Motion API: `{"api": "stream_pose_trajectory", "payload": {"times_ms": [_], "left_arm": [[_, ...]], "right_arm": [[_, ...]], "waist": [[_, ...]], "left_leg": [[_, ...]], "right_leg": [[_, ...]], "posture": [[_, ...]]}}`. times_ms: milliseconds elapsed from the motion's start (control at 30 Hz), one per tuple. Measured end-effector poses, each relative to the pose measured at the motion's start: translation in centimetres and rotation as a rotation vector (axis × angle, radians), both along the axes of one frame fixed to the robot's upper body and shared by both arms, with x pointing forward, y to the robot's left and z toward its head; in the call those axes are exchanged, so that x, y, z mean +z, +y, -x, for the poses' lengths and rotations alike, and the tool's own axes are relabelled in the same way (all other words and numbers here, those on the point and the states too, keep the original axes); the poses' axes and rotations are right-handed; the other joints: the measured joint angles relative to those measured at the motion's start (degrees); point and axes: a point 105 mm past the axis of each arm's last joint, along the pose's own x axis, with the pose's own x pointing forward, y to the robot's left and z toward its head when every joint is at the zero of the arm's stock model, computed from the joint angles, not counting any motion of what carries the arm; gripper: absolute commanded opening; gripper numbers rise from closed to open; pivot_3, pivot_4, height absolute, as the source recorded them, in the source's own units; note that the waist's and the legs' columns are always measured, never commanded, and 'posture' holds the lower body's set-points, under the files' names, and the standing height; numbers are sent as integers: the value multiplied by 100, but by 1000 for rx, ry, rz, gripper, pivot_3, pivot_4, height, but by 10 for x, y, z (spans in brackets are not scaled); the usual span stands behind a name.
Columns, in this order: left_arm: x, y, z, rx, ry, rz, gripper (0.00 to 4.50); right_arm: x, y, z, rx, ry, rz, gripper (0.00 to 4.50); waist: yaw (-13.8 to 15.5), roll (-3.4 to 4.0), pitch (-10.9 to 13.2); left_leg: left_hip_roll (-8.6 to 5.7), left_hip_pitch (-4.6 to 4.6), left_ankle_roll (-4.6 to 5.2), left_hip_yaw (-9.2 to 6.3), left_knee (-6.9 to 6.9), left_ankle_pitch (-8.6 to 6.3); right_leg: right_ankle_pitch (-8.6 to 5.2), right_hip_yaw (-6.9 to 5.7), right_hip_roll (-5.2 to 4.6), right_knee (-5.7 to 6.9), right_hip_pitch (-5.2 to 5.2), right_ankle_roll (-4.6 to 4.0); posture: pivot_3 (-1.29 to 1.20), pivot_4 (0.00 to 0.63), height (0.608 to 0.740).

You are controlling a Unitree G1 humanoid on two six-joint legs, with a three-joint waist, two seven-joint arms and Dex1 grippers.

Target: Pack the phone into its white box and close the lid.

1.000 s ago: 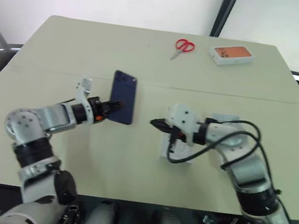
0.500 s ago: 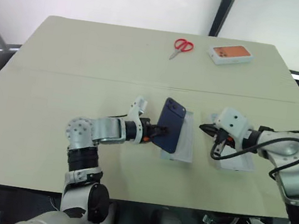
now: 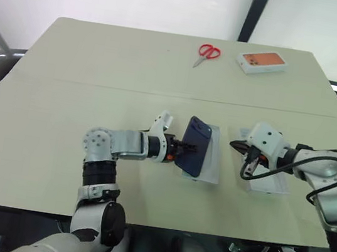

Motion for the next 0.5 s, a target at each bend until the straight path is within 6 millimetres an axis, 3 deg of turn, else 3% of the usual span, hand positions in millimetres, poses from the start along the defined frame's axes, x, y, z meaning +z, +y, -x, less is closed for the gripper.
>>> {"api": "stream_pose_trajectory", "payload": {"times_ms": [67,200,500], "left_arm": [[5,-4,3,-25,-24,15,4448],[12,-12,11,-86,-71,13,4448],[23,4,25,-196,-224,-55,4448]], "right_arm": [[0,1,0,2,0,1,0],[1,2,-1,9,-5,1,0],[-3,6,-2,18,2,-6,0]], "waist": [[0,0,0],[0,0,0],[-3,4,-2]], "left_leg": [[0,1,0,-1,3,0],[0,1,0,-1,5,0],[2,2,-1,-3,7,0]], "right_leg": [[0,0,0,0,3,0],[0,0,0,-1,4,0],[0,0,0,0,7,0]], "posture": [[0,150,740],[0,150,740],[0,150,740]]}}
